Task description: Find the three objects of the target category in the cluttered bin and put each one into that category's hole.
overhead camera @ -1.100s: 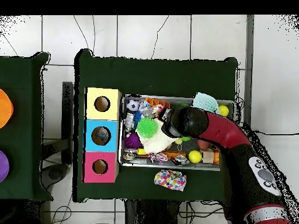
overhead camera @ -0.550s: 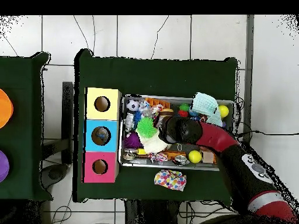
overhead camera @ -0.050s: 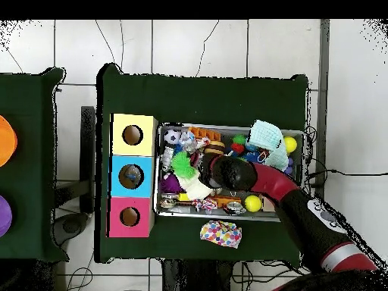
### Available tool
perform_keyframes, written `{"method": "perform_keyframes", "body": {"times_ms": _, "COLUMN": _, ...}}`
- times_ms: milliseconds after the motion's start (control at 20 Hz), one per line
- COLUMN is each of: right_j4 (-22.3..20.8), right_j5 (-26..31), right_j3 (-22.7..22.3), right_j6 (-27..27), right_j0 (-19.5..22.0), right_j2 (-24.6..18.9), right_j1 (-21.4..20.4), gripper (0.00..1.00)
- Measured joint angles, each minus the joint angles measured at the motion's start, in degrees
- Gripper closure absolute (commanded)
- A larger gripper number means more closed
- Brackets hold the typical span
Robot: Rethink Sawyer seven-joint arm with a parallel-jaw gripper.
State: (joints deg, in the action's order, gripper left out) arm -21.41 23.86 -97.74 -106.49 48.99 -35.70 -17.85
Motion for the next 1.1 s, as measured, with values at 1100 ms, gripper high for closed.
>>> {"method": "perform_keyframes", "body": {"times_ms": 1100, "right_j4": -2.4, "right_j5": 1.0, "right_j3": -5.8, "right_j6": 0.0, "right_j0": 3.7, "right_j2": -6.9, "right_j1": -4.8, "gripper": 0.00}}
